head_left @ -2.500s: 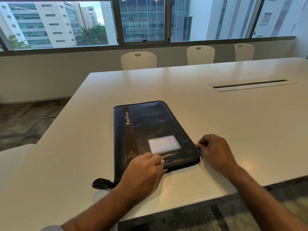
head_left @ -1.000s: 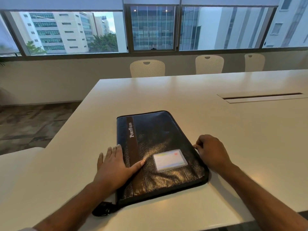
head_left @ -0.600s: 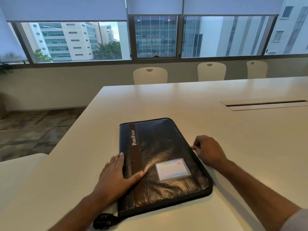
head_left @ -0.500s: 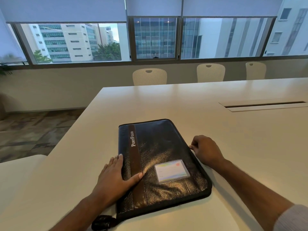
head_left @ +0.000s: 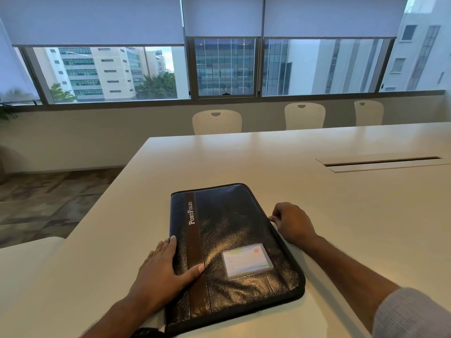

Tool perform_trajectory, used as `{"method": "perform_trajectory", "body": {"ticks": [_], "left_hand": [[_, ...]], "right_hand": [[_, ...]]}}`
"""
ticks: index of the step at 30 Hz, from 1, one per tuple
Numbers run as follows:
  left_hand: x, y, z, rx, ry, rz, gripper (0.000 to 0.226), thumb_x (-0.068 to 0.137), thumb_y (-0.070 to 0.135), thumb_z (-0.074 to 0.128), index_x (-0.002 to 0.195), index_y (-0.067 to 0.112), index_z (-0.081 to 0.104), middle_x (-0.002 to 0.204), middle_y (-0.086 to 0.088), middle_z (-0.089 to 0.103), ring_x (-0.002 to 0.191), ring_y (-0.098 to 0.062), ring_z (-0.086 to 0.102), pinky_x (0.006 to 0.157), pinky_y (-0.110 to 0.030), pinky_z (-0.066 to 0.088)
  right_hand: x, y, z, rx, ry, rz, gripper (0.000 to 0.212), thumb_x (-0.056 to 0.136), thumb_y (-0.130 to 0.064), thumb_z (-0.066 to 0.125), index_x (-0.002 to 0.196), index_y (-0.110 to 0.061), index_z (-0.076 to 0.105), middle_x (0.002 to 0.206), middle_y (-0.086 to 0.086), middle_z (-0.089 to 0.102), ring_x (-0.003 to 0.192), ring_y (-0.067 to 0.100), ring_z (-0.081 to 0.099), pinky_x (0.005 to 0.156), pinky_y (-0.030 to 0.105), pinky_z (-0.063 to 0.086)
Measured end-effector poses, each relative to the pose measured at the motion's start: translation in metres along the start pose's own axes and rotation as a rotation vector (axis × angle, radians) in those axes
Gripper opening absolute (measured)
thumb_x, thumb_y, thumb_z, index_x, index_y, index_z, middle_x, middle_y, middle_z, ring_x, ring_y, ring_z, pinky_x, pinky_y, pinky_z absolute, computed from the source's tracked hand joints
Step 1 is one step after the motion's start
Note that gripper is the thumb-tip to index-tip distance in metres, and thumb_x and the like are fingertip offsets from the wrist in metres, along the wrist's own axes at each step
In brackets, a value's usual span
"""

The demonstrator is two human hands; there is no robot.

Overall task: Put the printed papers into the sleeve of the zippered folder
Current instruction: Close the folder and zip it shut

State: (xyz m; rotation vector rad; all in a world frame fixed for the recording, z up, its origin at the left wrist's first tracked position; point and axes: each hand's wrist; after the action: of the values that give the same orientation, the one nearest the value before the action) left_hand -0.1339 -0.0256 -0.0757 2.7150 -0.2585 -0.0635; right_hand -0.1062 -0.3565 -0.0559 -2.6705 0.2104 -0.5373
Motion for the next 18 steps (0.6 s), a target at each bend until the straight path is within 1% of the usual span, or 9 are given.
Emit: {"method": "perform_trajectory", "body": {"ticks": [4, 9, 11, 14, 16, 18], "left_hand": [[-0.002, 0.002, -0.001, -0.02, -0.005, -0.019, 0.144, 0.037, 0.106, 0.016, 0.155, 0.025, 0.004, 0.163, 0.004, 0.013, 0.147, -0.018, 0.02, 0.119, -0.04, 0.023], [-0.008, 0.0, 0.0, -0.086, 0.018, 0.002, 0.139, 0.042, 0.104, 0.023, 0.155, 0.024, 0.007, 0.162, 0.004, 0.018, 0.146, -0.017, 0.023, 0.118, -0.041, 0.024], [-0.016, -0.002, 0.0, -0.094, 0.014, 0.009, 0.137, 0.044, 0.103, 0.026, 0.155, 0.025, 0.007, 0.162, 0.005, 0.018, 0.146, -0.016, 0.023, 0.118, -0.04, 0.025], [-0.027, -0.005, -0.003, -0.068, -0.03, 0.019, 0.139, 0.042, 0.104, 0.025, 0.155, 0.026, 0.006, 0.162, 0.006, 0.015, 0.147, -0.014, 0.019, 0.118, -0.038, 0.024], [-0.031, -0.004, -0.009, -0.043, -0.059, 0.033, 0.139, 0.041, 0.103, 0.03, 0.155, 0.026, 0.01, 0.161, 0.005, 0.02, 0.146, -0.015, 0.022, 0.117, -0.038, 0.026], [-0.022, -0.004, -0.015, -0.018, -0.056, 0.063, 0.135, 0.044, 0.102, 0.037, 0.152, 0.023, 0.019, 0.155, 0.002, 0.03, 0.14, -0.017, 0.031, 0.114, -0.039, 0.031]], "right_hand": [[0.009, -0.005, 0.003, -0.01, -0.004, 0.023, 0.008, 0.088, -0.02, 0.066, 0.082, -0.015, 0.067, 0.084, 0.002, 0.067, 0.071, 0.015, 0.059, 0.065, 0.031, 0.051], [0.0, 0.0, 0.011, 0.027, -0.012, 0.037, 0.015, 0.091, -0.021, 0.061, 0.081, -0.013, 0.068, 0.081, 0.003, 0.067, 0.072, 0.015, 0.059, 0.064, 0.029, 0.047], [-0.009, 0.004, 0.01, 0.051, -0.033, 0.021, 0.018, 0.092, -0.021, 0.059, 0.078, -0.014, 0.069, 0.079, 0.003, 0.068, 0.072, 0.015, 0.06, 0.064, 0.03, 0.049], [-0.024, 0.01, 0.004, 0.092, -0.059, -0.016, 0.019, 0.092, -0.021, 0.059, 0.078, -0.014, 0.07, 0.075, 0.0, 0.067, 0.07, 0.012, 0.059, 0.06, 0.024, 0.045], [-0.032, 0.013, 0.002, 0.111, -0.066, -0.039, 0.017, 0.092, -0.02, 0.06, 0.079, -0.016, 0.07, 0.074, -0.002, 0.066, 0.069, 0.009, 0.058, 0.058, 0.018, 0.039], [-0.037, 0.015, 0.0, 0.124, -0.065, -0.06, 0.014, 0.092, -0.019, 0.062, 0.081, -0.016, 0.071, 0.075, -0.004, 0.067, 0.069, 0.006, 0.058, 0.058, 0.016, 0.038]]}}
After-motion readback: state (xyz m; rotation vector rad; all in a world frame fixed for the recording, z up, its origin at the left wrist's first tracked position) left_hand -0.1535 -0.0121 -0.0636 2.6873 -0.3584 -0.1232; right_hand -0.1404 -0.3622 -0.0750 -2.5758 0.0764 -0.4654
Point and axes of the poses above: each hand's wrist, its own x-axis towards the middle knuckle, its own z-axis out of the palm, y = z × x
